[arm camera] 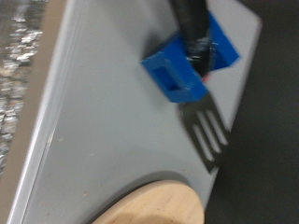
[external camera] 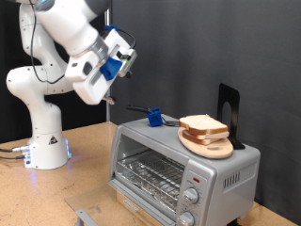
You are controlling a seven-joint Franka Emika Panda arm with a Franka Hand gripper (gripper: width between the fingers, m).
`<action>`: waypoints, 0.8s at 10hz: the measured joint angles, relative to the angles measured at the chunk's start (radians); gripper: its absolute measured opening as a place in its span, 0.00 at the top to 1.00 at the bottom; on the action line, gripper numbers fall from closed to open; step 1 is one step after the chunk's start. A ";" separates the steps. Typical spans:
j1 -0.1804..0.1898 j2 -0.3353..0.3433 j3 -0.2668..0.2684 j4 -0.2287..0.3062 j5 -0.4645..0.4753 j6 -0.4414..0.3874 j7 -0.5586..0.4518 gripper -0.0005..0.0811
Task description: Make a piece of toast with the oven
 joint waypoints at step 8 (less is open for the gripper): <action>0.044 -0.056 0.143 0.017 -0.168 0.157 -0.136 0.00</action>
